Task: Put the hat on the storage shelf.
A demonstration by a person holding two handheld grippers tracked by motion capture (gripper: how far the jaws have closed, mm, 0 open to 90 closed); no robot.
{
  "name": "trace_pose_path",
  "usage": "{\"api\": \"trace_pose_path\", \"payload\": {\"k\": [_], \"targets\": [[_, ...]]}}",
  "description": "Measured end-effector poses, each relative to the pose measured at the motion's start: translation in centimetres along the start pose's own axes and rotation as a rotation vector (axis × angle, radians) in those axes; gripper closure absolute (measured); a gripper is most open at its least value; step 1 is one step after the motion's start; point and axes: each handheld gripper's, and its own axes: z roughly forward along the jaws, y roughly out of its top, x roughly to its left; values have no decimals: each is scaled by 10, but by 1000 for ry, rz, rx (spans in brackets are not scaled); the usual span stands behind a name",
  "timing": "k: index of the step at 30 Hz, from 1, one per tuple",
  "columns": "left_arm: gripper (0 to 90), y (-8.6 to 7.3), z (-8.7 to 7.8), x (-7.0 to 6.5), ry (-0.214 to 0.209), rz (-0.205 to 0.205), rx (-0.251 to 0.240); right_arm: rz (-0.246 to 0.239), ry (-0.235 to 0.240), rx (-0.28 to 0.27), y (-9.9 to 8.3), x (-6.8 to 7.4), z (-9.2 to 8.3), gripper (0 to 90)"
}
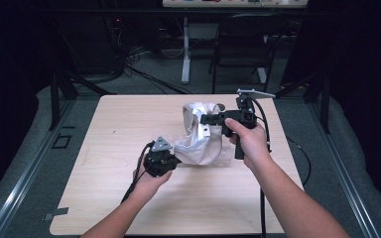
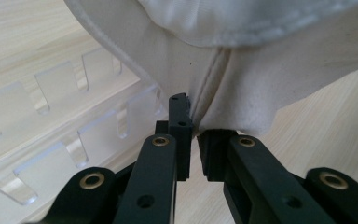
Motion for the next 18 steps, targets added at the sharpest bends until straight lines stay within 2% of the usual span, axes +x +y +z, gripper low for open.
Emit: {"api": "trace_pose_path", "payload": {"k": [2, 4, 5, 8, 10, 11, 12, 13, 15, 17, 18], "targets": [[848, -1, -1, 3, -18, -27, -5, -7, -2, 2, 0, 1, 3, 820], [849, -1, 0, 4, -19, -29, -2, -10, -7, 6, -1, 1, 5, 820], [849, -2, 1, 4, -27, -36, 19, -11, -5, 9, -1, 1, 6, 820], [848, -2, 1, 8, -36, -57, 28, -12, -7, 11, -1, 2, 9, 820], [847, -2, 1, 8, -37, -55, 27, -12, -10, 12, -2, 2, 10, 820], [848, -1, -1, 11, -59, -86, 17, -17, -10, 16, -1, 3, 11, 820], [848, -1, -1, 11, -59, -86, 17, -17, -10, 16, -1, 3, 11, 820], [848, -1, -1, 13, -80, -95, 12, -16, -12, 14, -1, 3, 12, 820], [850, -3, 1, 16, -98, -52, 10, -13, -13, 14, -1, 2, 13, 820], [850, -4, 2, 21, -130, -46, 5, -16, -12, 18, 0, 1, 15, 820], [849, -5, 2, 21, -122, -44, 6, -16, -9, 20, 0, 1, 15, 820]]}}
